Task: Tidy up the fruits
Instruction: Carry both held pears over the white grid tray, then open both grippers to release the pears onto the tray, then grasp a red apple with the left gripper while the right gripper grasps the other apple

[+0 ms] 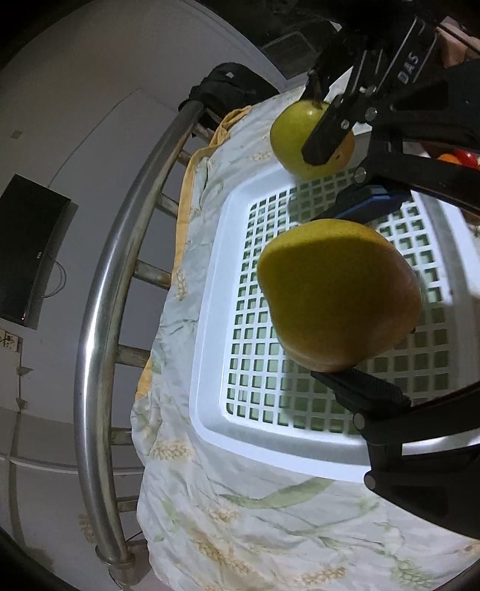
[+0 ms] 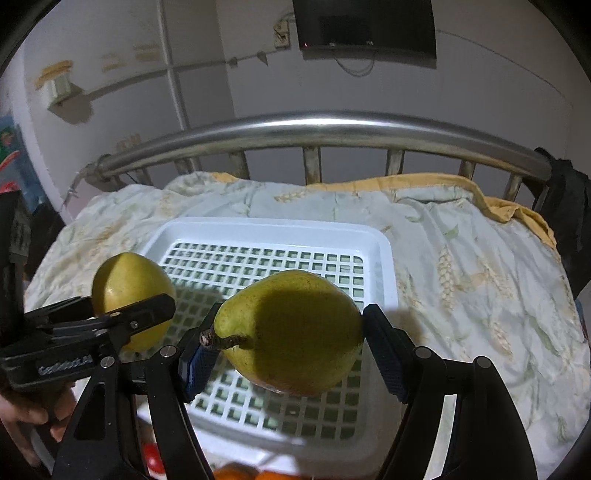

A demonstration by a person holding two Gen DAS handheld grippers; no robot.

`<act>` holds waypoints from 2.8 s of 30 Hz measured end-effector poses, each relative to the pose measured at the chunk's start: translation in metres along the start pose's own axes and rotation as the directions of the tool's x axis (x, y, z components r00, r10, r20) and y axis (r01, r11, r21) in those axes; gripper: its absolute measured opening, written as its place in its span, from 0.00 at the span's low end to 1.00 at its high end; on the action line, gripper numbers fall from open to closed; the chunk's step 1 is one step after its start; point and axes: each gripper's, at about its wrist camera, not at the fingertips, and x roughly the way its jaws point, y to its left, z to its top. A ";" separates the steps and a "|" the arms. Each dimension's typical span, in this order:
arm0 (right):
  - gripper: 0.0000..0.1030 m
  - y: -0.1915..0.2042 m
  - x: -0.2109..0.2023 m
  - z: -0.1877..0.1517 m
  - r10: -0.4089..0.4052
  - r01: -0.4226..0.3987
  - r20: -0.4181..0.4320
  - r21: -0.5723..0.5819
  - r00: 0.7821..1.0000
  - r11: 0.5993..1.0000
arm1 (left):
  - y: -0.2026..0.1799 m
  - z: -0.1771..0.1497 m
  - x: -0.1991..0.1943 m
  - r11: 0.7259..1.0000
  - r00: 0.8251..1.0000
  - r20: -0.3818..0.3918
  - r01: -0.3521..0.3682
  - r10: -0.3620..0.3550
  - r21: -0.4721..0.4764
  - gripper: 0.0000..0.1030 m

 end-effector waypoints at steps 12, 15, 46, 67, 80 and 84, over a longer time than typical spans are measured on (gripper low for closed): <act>0.71 -0.010 0.052 0.014 -0.001 0.010 -0.124 0.070 0.992 0.997 | 0.008 0.019 0.036 0.997 0.993 -0.115 -0.002 -0.007 -0.075 0.70; 0.71 -0.010 0.059 0.017 -0.023 0.034 -0.156 0.069 0.987 0.997 | 0.010 0.022 0.048 0.995 0.990 -0.144 -0.021 0.007 -0.097 0.70; 0.98 -0.018 -0.052 0.004 0.011 -0.018 0.122 0.057 0.992 0.998 | 0.012 -0.008 -0.087 0.989 0.956 0.293 0.032 0.012 -0.144 0.99; 1.00 0.021 -0.220 -0.095 0.031 -0.017 0.412 -0.038 0.910 0.999 | -0.025 -0.119 -0.198 0.995 0.885 0.459 0.040 -0.078 0.092 1.00; 1.00 0.046 -0.234 -0.148 0.051 -0.007 0.405 -0.109 0.913 0.994 | -0.017 -0.158 -0.202 0.992 0.904 0.422 0.012 -0.066 0.128 1.00; 1.00 0.048 -0.229 -0.160 0.049 -0.006 0.384 -0.112 0.922 0.994 | -0.015 -0.165 -0.195 0.991 0.918 0.394 0.001 -0.056 0.137 1.00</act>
